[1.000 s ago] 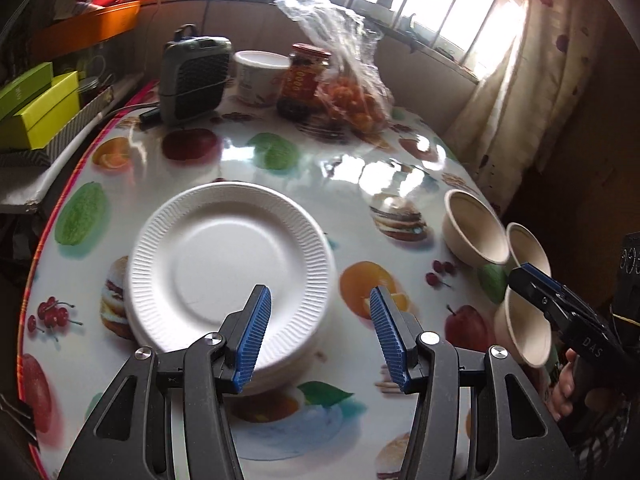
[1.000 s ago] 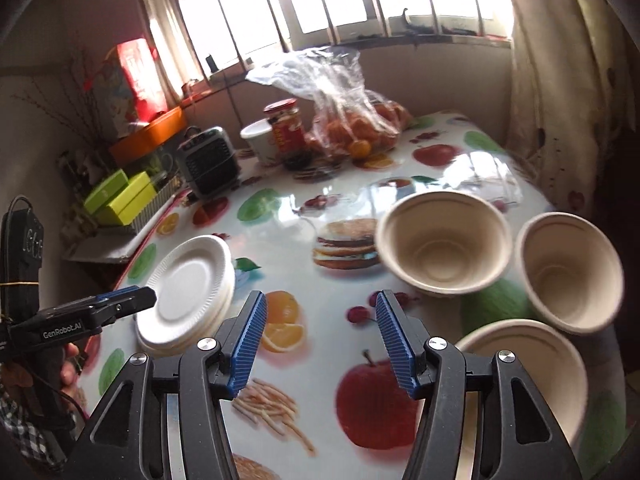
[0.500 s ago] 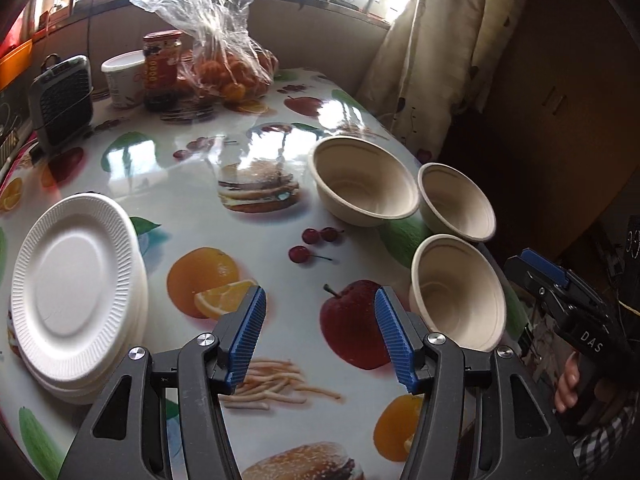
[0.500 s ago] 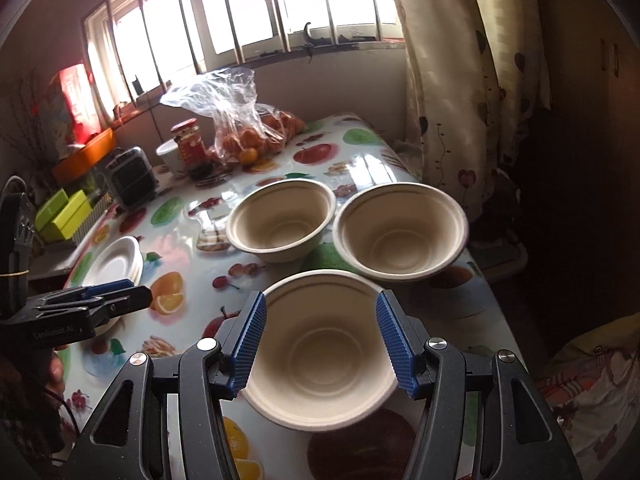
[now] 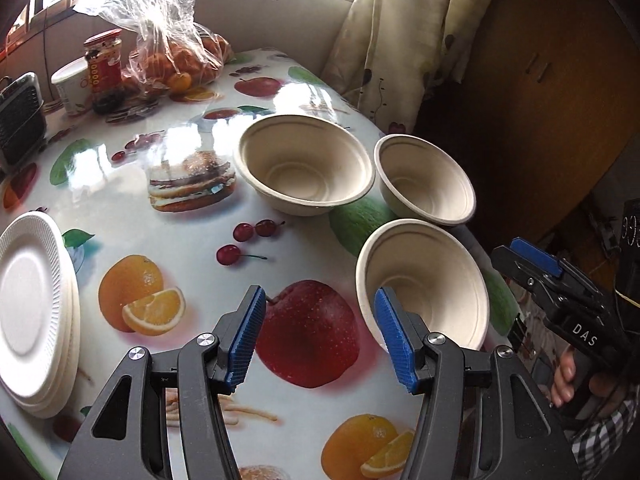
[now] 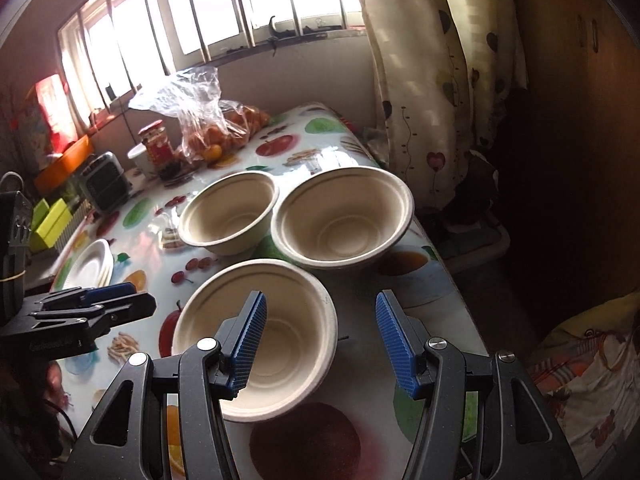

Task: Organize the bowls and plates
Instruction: 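Move both tools toward the beige pulp bowls on the table, then close the left tool on a bowl rim while the right tool grips another bowl rim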

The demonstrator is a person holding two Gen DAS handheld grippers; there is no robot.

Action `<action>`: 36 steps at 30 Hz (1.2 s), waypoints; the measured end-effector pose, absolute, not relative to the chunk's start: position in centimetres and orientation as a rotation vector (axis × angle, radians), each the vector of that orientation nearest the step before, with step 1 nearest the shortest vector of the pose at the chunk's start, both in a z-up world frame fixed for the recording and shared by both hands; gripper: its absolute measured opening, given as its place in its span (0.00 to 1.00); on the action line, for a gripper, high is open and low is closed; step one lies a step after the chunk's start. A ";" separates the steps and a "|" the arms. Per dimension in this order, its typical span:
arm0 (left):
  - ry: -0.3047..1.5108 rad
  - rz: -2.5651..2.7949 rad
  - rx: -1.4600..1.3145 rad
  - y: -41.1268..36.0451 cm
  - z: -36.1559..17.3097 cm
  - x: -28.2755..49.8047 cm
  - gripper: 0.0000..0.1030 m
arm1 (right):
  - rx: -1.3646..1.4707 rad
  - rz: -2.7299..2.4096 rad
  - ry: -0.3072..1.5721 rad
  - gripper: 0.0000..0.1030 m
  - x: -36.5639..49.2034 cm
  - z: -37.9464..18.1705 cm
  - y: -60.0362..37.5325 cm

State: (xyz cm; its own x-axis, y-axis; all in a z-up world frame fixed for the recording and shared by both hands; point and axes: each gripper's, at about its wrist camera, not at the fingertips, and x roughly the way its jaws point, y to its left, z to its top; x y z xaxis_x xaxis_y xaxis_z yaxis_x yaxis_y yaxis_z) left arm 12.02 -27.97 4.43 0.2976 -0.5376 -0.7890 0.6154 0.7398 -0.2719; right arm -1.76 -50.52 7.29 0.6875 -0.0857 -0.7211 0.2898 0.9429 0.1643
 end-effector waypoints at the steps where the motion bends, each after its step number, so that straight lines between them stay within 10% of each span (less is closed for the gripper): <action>1: 1.017 -0.772 0.091 -28.3 4.3 12.1 0.56 | 0.279 -0.216 0.792 0.55 -1.8 7.1 -50.7; 36: 1.104 -0.807 0.008 -26.9 2.0 13.3 0.56 | 0.380 0.025 0.882 0.34 1.4 3.0 -47.3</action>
